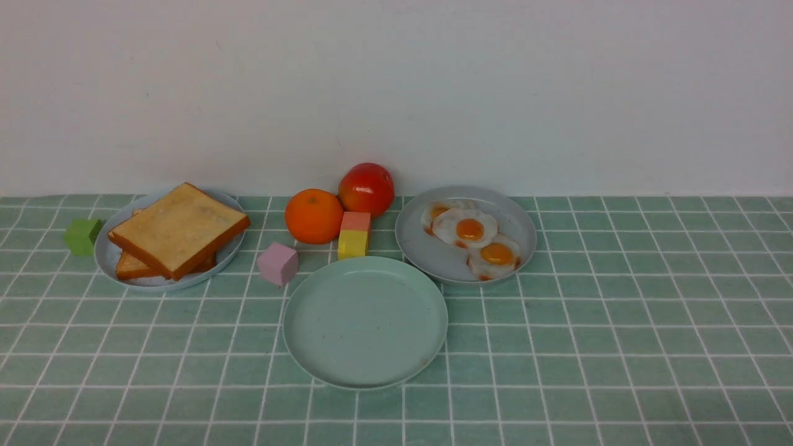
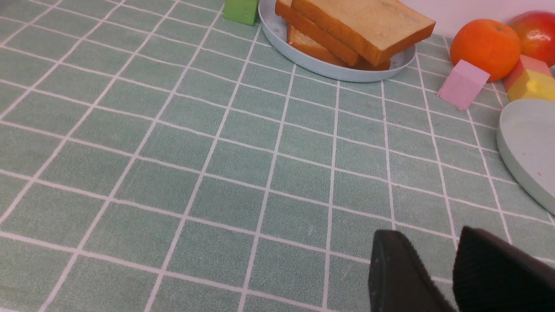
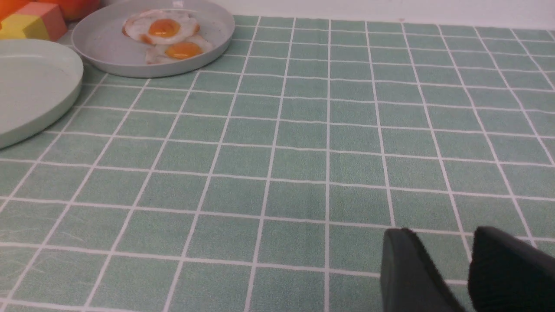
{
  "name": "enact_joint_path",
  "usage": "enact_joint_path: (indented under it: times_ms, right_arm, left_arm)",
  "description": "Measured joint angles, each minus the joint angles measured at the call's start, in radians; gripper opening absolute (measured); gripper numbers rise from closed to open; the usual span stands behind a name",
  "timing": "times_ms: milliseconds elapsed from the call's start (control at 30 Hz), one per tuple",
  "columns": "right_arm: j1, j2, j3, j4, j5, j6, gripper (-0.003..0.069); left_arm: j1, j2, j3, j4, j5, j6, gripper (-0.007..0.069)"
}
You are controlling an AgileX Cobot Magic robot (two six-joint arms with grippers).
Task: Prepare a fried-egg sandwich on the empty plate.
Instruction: Use the left arm to grab a slice of bread
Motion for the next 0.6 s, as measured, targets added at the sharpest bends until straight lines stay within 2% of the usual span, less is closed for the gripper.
enact_joint_path:
  times_ms: [600]
  right_arm:
    - [0.0, 0.0, 0.0, 0.0, 0.0, 0.0, 0.0239]
  left_arm:
    - [0.0, 0.0, 0.0, -0.011, -0.024, -0.004, 0.0228]
